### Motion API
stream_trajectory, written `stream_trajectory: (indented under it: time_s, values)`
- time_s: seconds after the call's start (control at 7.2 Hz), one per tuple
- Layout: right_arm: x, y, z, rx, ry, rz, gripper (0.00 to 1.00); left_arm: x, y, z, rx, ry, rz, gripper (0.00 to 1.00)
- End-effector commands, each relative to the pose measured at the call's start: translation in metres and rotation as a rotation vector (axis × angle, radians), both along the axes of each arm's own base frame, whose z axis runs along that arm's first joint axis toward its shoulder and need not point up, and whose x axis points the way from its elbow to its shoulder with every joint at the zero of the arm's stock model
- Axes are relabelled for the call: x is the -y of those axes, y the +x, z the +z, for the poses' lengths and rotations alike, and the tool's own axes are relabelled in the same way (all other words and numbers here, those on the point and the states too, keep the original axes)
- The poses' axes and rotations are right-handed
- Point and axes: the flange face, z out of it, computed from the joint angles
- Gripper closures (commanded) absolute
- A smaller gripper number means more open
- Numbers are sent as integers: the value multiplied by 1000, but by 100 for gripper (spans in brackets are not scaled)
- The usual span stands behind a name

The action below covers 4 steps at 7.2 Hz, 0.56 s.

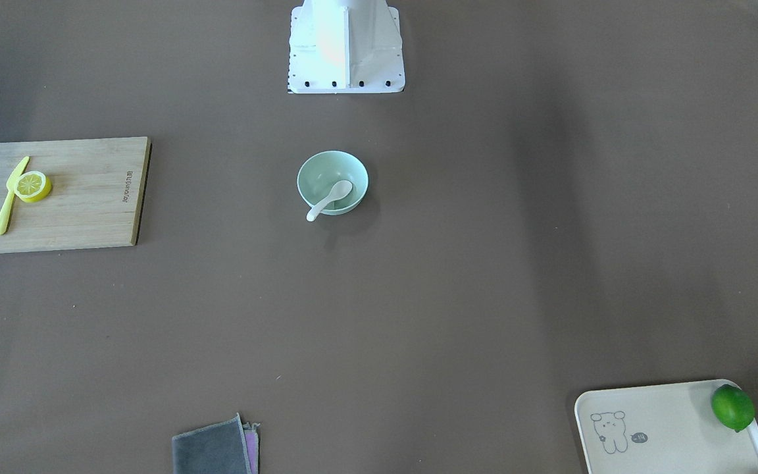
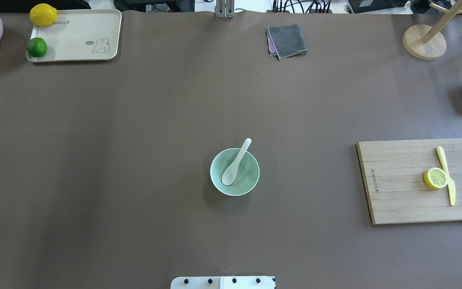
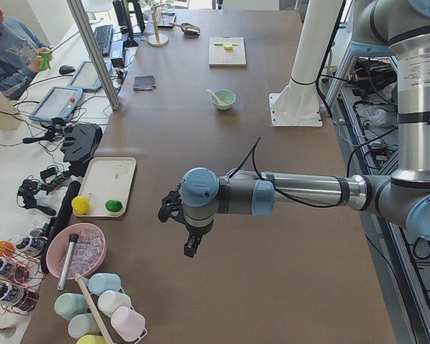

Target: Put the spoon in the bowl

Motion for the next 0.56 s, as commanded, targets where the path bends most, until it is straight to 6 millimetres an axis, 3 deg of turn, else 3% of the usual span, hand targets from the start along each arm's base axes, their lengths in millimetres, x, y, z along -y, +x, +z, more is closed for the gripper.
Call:
stream_trajectory:
  time_s: [0.0, 0.14, 0.28, 0.42]
  values:
    - [-12, 1, 12, -8, -27, 0, 0, -7, -17, -14, -6, 24, -46, 2]
    - [-13, 1, 18, -12, -40, -2, 0, -6, -18, -28, -1, 53, -47, 2]
    - [-17, -1, 34, -20, -57, -20, 0, -1, -17, -28, 5, 53, -43, 2]
    - [-19, -1, 41, -27, -40, -54, 0, -7, -15, -17, -8, 31, -40, 2]
